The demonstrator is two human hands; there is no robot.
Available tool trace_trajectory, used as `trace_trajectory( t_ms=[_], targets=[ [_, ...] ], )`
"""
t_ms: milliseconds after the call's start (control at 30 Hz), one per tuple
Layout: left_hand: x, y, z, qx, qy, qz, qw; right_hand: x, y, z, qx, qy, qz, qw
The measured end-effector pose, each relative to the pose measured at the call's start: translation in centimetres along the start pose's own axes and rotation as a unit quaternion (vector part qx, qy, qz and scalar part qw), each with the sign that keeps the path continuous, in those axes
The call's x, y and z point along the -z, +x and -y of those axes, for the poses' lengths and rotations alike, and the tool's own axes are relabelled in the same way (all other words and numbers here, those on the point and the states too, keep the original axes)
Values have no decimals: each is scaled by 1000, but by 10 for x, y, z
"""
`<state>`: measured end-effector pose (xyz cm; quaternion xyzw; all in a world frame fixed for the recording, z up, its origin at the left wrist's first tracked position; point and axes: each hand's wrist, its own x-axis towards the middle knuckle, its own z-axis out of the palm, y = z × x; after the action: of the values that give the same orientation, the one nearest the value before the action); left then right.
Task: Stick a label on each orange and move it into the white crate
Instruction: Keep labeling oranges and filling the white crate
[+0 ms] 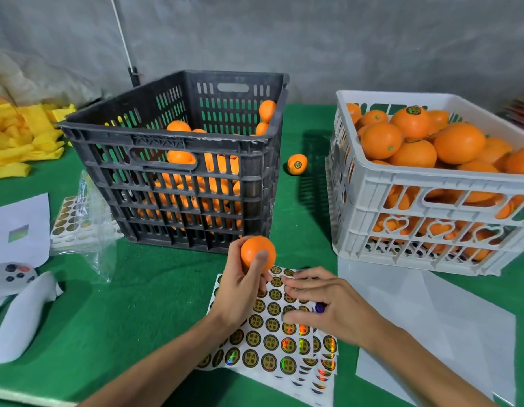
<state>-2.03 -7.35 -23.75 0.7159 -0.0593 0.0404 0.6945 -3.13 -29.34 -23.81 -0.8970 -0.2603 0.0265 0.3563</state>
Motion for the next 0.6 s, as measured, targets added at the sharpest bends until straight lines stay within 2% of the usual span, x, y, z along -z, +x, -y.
trace_trajectory(
  t_ms=[133,300,600],
  targets=[
    [-1,-1,-2,2,-13,-2,1000,-3,-2,3,0,32,-10,999],
    [-2,-1,-3,0,-7,3,1000,-8,-3,5,-9,101,-63,993],
    [0,-3,-3,-13,22,17,1000,-8,0,4,-36,143,-66,987]
  ],
)
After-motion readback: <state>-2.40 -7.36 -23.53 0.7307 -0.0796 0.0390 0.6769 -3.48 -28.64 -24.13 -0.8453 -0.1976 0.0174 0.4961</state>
